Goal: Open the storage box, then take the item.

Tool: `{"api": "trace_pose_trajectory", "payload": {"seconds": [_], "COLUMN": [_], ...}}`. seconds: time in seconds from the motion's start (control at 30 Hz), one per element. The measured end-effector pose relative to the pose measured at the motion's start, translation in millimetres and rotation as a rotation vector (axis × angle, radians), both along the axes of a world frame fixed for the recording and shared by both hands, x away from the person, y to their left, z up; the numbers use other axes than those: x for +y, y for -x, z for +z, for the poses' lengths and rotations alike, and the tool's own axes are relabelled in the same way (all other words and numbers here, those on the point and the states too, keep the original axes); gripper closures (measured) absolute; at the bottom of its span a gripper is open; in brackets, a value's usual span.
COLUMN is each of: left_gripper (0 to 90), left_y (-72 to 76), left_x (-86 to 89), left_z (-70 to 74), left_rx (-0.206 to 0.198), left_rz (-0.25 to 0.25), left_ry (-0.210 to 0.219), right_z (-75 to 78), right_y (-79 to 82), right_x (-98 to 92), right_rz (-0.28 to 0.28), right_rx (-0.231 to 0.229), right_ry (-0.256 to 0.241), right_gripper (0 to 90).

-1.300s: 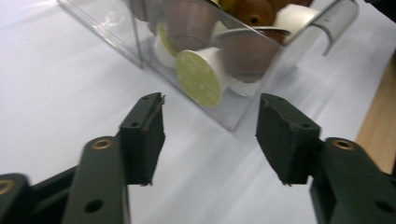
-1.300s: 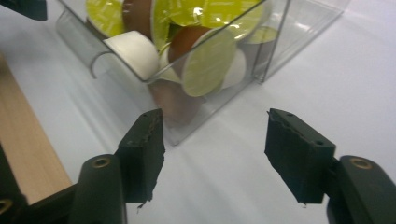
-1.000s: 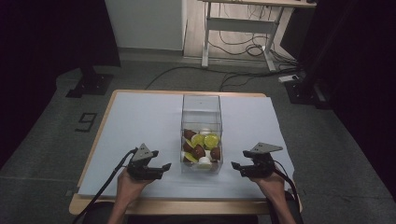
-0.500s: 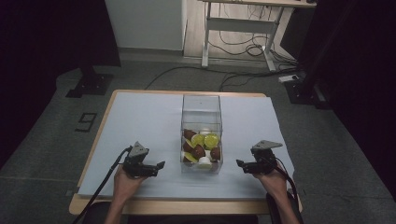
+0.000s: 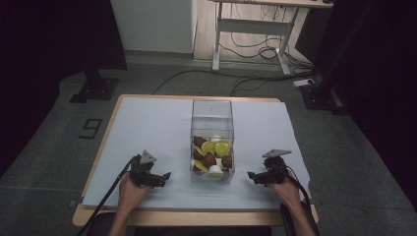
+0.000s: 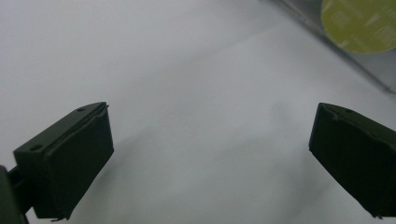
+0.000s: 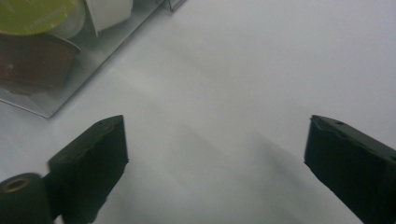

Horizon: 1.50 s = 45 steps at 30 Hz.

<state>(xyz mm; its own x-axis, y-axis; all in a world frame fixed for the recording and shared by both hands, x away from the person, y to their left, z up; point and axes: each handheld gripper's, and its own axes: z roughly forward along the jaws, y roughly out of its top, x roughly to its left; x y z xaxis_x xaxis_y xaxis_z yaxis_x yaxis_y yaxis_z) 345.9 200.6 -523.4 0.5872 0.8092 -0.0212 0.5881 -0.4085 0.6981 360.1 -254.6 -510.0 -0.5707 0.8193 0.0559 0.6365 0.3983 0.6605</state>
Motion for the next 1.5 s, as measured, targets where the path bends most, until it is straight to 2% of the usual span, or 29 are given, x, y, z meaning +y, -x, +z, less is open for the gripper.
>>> {"api": "trace_pose_trajectory", "payload": {"seconds": [0.07, 0.27, 0.3, 0.33, 0.4, 0.63, 1.2, 1.5], "left_gripper": [0.0, 0.0, 0.0, 0.0, 0.0, 0.0, 0.0, 0.0], "left_y": [-1.0, -2.5, -3.3, -3.4, -2.8, -3.2, -3.4, -3.5], "left_x": [-1.3, -1.6, -2.1, -3.0, -4.4, -4.4, -4.1, -4.1], "left_z": [-2.5, -3.3, -3.8, -4.0, -4.3, -4.4, -4.6, -4.7], "left_rx": [0.009, 0.027, 0.035, 0.036, 0.032, 0.034, 0.036, 0.037], "left_rz": [-0.002, -0.008, -0.014, -0.013, -0.015, -0.014, -0.014, -0.014], "left_ry": [-0.02, -0.02, -0.024, -0.035, -0.046, -0.045, -0.043, -0.043], "right_z": [-5.9, -11.7, -14.0, -15.2, -15.9, -17.3, -12.8, -3.0], "right_y": [-1.8, -3.2, -2.9, -1.0, -0.4, 1.0, -1.8, 0.2], "right_x": [2.0, 3.8, 4.5, 6.0, 5.4, 3.9, 4.1, 3.8], "right_rz": [0.003, 0.016, 0.023, 0.036, 0.032, 0.037, 0.049, 0.069], "right_rx": [0.028, 0.054, 0.052, 0.033, 0.028, 0.011, 0.041, 0.002], "right_ry": [0.029, 0.057, 0.077, 0.097, 0.087, 0.078, 0.087, 0.062], "right_gripper": [0.0, 0.0, 0.0, 0.0, 0.0, 0.0, 1.5, 2.8]}}
